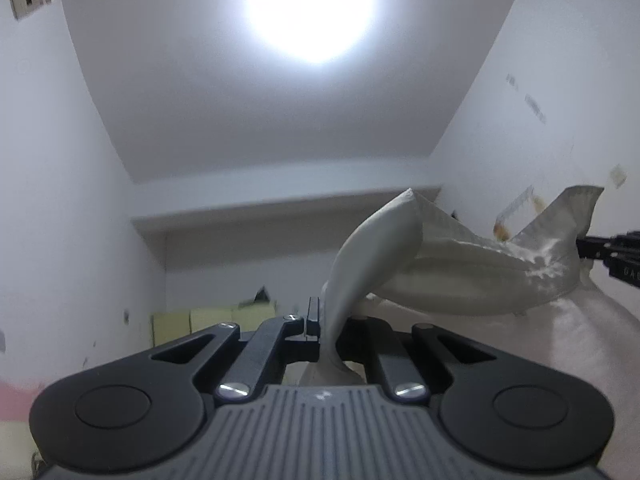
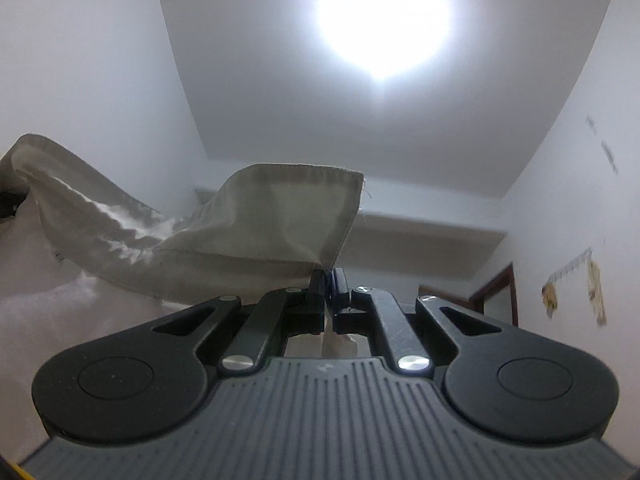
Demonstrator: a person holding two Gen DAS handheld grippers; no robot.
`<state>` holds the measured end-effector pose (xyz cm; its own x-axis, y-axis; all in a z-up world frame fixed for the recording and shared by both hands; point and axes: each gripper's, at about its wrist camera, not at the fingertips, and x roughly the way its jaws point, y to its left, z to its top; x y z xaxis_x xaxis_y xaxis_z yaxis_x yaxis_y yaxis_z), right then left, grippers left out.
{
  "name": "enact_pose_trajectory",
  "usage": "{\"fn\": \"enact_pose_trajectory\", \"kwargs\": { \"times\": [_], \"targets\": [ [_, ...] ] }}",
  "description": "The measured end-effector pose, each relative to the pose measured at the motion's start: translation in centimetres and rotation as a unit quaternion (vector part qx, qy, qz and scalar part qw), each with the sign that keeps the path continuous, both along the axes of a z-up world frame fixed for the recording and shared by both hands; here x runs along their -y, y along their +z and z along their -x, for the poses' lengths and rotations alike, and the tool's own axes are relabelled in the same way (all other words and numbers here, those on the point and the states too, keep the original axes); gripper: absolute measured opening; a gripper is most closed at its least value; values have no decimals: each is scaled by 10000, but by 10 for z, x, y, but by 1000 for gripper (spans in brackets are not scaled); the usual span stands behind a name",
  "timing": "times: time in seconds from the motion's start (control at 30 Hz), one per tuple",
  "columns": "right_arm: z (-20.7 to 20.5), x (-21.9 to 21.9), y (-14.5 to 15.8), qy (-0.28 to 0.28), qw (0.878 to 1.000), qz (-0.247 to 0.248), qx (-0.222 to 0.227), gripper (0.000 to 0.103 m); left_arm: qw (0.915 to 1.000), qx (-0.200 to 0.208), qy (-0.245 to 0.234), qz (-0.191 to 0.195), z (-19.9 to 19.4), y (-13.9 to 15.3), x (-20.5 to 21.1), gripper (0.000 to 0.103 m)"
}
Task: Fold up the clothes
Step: 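Lift the shirt high with both grippers to shake it out, then lay the shirt flat on the bed and open both grippers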
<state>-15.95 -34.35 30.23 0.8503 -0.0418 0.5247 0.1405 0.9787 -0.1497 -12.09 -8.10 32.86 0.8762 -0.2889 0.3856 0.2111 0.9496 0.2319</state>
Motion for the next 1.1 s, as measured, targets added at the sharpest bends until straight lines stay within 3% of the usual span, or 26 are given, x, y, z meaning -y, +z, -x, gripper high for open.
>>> {"fn": "enact_pose_trajectory", "kwargs": {
  "times": [0.27, 0.4, 0.53, 0.57, 0.7, 0.8, 0.87, 0.93, 1.1],
  "targets": [
    [-141, 27, -45, -372, 9928, -8, -1140, 1, 9921, -958, 698, -405, -146, -70, 48, 3],
    [-242, 15, -76, -461, 9844, 33, -1695, 1, 9818, -1489, 993, -630, -231, -111, 68, 3],
    [-332, 5, -101, -518, 9723, 62, -2279, 1, 9663, -2058, 1273, -875, -319, -168, 96, 3],
    [-352, 2, -112, -521, 9682, 67, -2447, 1, 9614, -2219, 1341, -917, -347, -182, 78, 3],
    [-426, -32, -189, -535, 9450, 161, -3221, 1, 9340, -3026, 1534, -1121, -422, -255, 44, 3],
    [-442, -66, -266, -502, 9186, 231, -3912, 1, 9055, -3655, 1681, -1348, -417, -307, 1, 3],
    [-453, -85, -316, -479, 8980, 274, -4365, 1, 8837, -4152, 1662, -1381, -432, -346, -10, 3],
    [-464, -89, -354, -452, 8749, 246, -4815, 1, 8566, -4753, 1528, -1307, -451, -384, -15, 4],
    [-485, -80, -420, -264, 8127, -49, -5821, 4, 8106, -5572, 1189, -1352, -463, -441, -17, 17]
  ]
}}
